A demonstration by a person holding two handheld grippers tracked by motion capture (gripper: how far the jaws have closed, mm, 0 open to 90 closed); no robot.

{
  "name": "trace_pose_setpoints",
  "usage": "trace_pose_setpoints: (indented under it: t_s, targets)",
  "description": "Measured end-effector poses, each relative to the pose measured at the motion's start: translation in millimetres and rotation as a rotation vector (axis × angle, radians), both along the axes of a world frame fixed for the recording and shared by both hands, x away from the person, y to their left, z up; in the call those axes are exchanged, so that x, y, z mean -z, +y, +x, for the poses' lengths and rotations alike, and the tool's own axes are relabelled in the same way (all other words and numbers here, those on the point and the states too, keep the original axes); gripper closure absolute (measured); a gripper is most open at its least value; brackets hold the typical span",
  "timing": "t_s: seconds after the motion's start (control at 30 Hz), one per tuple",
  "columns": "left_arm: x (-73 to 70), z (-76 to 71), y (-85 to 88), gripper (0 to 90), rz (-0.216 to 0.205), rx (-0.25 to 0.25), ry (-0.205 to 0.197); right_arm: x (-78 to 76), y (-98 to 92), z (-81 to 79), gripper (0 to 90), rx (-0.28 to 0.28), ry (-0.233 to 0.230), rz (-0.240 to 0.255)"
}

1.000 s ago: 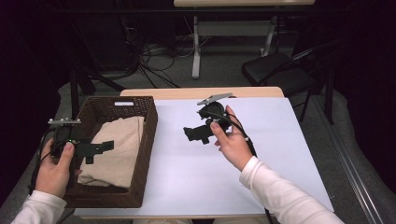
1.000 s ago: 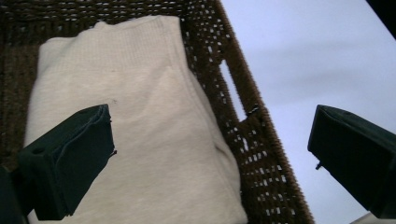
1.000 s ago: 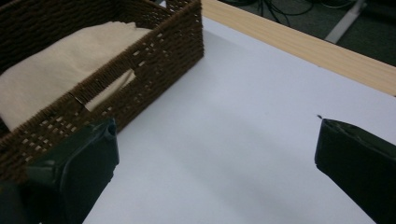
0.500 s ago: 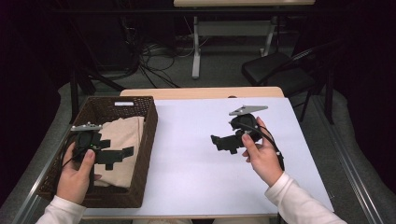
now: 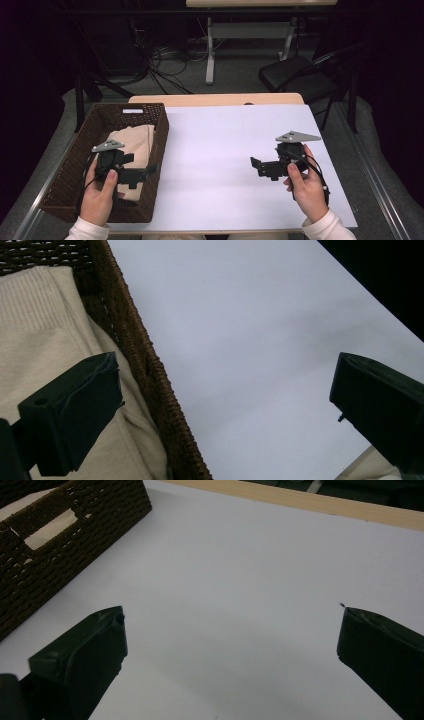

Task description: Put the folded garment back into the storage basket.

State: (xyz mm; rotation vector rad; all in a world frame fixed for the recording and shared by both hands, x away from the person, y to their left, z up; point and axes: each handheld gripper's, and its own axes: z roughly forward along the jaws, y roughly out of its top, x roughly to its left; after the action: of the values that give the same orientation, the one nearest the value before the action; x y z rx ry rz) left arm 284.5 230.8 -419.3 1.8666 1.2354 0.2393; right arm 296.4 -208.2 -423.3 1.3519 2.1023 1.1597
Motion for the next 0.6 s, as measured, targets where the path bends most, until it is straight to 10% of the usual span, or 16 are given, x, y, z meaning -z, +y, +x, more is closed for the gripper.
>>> trace_pose_setpoints:
  t_s: [0.6]
  targets:
    - [19.0, -14.7, 2.6, 0.4, -0.083, 0.005, -0.047, 34.0, -49.9, -34.9, 0.0, 0.115, -0.052, 0.011]
